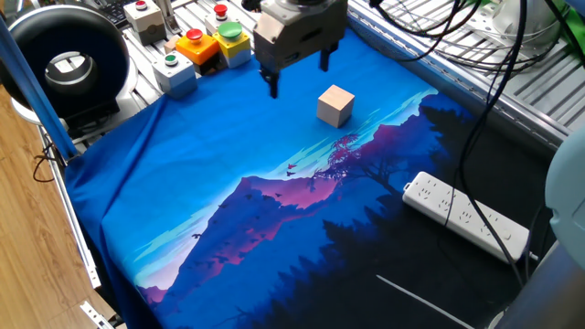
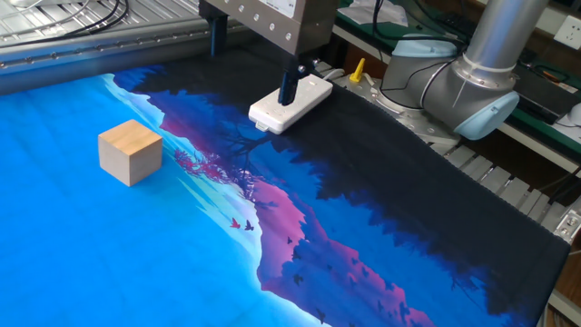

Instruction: Pick up the small block on the left and move it to the right

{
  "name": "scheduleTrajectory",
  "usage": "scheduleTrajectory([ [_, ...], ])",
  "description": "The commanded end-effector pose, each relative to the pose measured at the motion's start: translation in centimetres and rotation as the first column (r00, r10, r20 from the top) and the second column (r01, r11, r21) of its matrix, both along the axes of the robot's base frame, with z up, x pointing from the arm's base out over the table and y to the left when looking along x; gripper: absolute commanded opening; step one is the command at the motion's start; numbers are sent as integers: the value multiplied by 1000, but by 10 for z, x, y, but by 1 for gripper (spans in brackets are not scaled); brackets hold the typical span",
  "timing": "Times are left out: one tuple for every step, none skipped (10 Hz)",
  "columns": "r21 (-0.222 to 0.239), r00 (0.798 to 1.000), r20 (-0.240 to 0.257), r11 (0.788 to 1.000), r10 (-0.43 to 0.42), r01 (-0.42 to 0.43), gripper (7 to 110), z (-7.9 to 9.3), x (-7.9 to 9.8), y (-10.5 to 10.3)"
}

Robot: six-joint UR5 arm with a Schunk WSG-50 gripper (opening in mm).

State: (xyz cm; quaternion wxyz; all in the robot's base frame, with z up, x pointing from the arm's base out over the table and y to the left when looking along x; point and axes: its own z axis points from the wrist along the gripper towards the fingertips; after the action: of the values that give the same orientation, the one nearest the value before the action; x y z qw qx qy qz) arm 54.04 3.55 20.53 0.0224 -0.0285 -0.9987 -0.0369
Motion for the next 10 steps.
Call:
scheduleTrajectory([
  [177,995,91,984,-33,16,22,10,27,47],
  [150,996,76,988,-36,25,22,9,26,46],
  [158,996,85,987,-28,14,107,10,28,48],
  [133,996,91,991,-22,10,107,9,29,41],
  [-16,998,59,1000,18,-17,107,4,21,6],
  [-180,994,47,980,97,-87,44,6,24,-30],
  [-127,993,68,988,98,-89,44,6,28,-12],
  [-27,998,48,999,26,-25,44,8,22,15],
  [47,998,61,999,12,-15,44,12,25,34],
  [5,997,81,1000,15,-15,44,9,32,28],
])
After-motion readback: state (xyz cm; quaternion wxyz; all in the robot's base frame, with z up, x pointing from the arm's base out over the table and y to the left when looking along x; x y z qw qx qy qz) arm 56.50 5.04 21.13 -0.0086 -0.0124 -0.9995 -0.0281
